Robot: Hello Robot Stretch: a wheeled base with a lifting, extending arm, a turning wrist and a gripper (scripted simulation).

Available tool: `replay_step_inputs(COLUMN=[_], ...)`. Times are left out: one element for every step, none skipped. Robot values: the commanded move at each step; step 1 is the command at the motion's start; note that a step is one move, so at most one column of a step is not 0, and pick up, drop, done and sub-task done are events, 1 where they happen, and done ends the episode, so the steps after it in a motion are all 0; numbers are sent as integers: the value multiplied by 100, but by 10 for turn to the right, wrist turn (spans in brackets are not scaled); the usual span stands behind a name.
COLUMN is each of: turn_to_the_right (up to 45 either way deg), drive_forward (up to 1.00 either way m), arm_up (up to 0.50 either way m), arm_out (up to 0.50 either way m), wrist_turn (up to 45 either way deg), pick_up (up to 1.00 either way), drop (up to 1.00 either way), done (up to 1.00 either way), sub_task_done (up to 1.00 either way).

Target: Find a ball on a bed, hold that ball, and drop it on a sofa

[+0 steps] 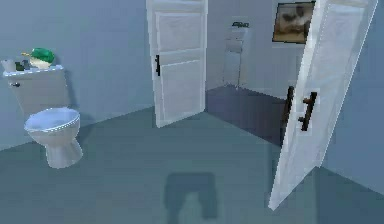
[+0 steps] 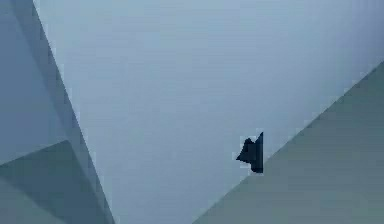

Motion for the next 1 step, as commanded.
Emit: replay_step_inputs(turn_to_the_right=[0], drive_forward=[100], arm_up=[0], arm_out=[0], wrist_turn=[0], pick_up=[0], drop=[0], done=[0], sub_task_done=[0])
